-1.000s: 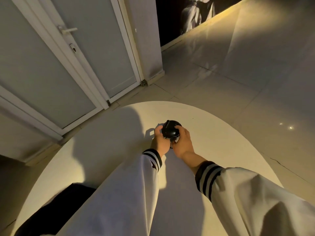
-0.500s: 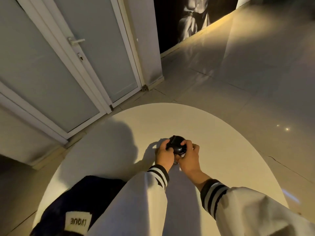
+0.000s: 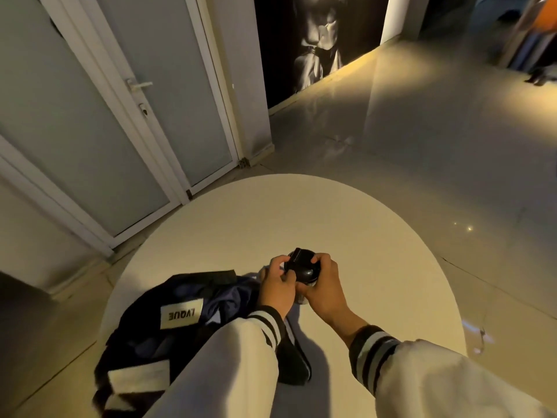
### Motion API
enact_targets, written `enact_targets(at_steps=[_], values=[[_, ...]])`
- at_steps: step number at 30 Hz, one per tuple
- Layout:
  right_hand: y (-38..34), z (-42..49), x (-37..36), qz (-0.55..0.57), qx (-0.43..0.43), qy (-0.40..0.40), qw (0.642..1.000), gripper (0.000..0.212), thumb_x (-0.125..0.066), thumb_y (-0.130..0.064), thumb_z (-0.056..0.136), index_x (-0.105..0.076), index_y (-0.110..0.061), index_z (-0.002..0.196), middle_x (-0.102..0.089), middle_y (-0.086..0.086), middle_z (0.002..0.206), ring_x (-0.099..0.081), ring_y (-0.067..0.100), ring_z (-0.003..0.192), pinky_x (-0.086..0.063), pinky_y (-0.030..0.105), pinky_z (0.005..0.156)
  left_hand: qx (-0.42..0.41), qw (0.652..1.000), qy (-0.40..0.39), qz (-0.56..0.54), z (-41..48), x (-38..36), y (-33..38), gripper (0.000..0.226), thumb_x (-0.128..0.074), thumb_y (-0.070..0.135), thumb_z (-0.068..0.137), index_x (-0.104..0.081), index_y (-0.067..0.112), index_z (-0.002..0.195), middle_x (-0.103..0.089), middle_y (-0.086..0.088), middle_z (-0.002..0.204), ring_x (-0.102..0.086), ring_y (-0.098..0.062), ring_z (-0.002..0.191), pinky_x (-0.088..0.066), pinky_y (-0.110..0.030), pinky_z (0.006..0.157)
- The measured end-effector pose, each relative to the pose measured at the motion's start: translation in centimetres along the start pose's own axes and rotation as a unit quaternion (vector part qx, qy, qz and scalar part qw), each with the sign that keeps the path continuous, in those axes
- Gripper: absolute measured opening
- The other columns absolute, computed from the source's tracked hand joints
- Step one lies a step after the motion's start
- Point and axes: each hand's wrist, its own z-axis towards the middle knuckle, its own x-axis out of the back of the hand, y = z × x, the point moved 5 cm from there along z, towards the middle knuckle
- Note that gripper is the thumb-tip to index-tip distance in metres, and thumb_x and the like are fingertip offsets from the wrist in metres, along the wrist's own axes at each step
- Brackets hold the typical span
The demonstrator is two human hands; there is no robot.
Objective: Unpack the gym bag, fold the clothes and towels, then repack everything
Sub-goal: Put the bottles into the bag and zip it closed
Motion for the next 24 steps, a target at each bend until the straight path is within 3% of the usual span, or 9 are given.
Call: enact_targets(at_steps=[2, 5, 9, 13, 16, 19, 22, 24], values=[[-0.1, -2.9, -0.6, 0.011, -0.006, 0.002, 1.0, 0.058, -0.083, -0.015, 0.072, -0.042, -0.024, 0.113, -0.04, 0.001, 0.12, -0.054, 0.008, 0.092, -0.047, 0.015, 0.077, -0.014, 1.0, -0.006, 0.027, -2.3, 1.2, -0.9, 0.031, -0.049, 0.019, 0.101, -0.054, 0.038, 0.125, -0.048, -0.001, 0.115, -0.059, -0.017, 0.095, -0.052, -0.03, 0.081], [0.0, -6.4, -1.4, 0.011, -0.014, 0.003, 1.0, 0.06, -0.084, -0.022, 0.069, -0.043, -0.029, 0.112, -0.04, 0.0, 0.12, -0.055, 0.009, 0.093, -0.049, 0.022, 0.082, -0.026, 0.998, -0.014, 0.048, -5.3, 3.2, -2.6, 0.026, -0.049, 0.02, 0.101, -0.059, 0.04, 0.115, -0.057, -0.001, 0.115, -0.059, -0.016, 0.1, -0.052, -0.038, 0.094], [0.6, -9.9, -0.5, 0.016, -0.011, 0.006, 1.0, 0.06, -0.083, -0.023, 0.07, -0.044, -0.032, 0.114, -0.041, -0.003, 0.12, -0.055, 0.006, 0.094, -0.044, 0.011, 0.078, -0.027, 0.974, 0.067, 0.213, -8.7, 6.4, -5.3, 0.022, -0.052, 0.023, 0.098, -0.057, 0.044, 0.091, -0.053, 0.009, 0.107, -0.042, -0.019, 0.111, -0.034, -0.037, 0.104], [0.6, -12.3, 0.8, 0.051, -0.007, 0.049, 0.997, 0.059, -0.084, -0.023, 0.073, -0.046, -0.034, 0.117, -0.043, -0.003, 0.122, -0.052, -0.004, 0.098, -0.042, 0.008, 0.079, 0.026, 0.959, 0.095, 0.265, -11.3, 7.8, -8.2, 0.021, -0.061, 0.023, 0.092, -0.057, 0.041, 0.103, -0.038, 0.004, 0.126, -0.033, -0.023, 0.119, -0.028, -0.035, 0.101], [0.1, -13.5, 0.7, 0.098, 0.004, 0.066, 0.993, 0.061, -0.085, -0.029, 0.073, -0.044, -0.044, 0.115, -0.043, -0.006, 0.122, -0.054, 0.0, 0.105, -0.051, 0.024, 0.089, 0.044, 0.957, 0.102, 0.267, -12.7, 8.2, -9.8, 0.036, -0.066, 0.02, 0.089, -0.057, 0.041, 0.116, -0.026, 0.001, 0.146, -0.026, -0.028, 0.131, -0.029, -0.04, 0.109], [-0.6, -14.0, -0.3, 0.142, 0.011, 0.053, 0.988, 0.061, -0.085, -0.038, 0.071, -0.043, -0.051, 0.112, -0.046, -0.01, 0.122, -0.056, 0.006, 0.108, -0.056, 0.036, 0.09, 0.058, 0.959, 0.084, 0.265, -13.4, 8.4, -10.7, 0.046, -0.066, 0.017, 0.09, -0.055, 0.041, 0.127, -0.01, -0.003, 0.162, -0.013, -0.031, 0.147, -0.02, -0.047, 0.119], [-0.9, -14.3, -2.1, 0.132, 0.024, 0.015, 0.991, 0.061, -0.083, -0.045, 0.069, -0.045, -0.046, 0.116, -0.051, -0.008, 0.124, -0.058, 0.01, 0.111, -0.058, 0.039, 0.088, 0.066, 0.95, 0.037, 0.303, -13.4, 8.5, -11.1, 0.046, -0.062, 0.021, 0.092, -0.053, 0.041, 0.132, -0.014, -0.001, 0.165, -0.01, -0.029, 0.152, -0.009, -0.046, 0.122], [-0.7, -14.5, -3.2, 0.109, 0.028, -0.008, 0.994, 0.061, -0.083, -0.042, 0.069, -0.045, -0.042, 0.116, -0.052, -0.007, 0.123, -0.058, 0.013, 0.111, -0.058, 0.04, 0.087, 0.07, 0.949, 0.011, 0.306, -13.3, 8.7, -11.4, 0.047, -0.061, 0.021, 0.094, -0.052, 0.04, 0.136, -0.019, 0.001, 0.164, -0.016, -0.027, 0.151, -0.01, -0.046, 0.123]])
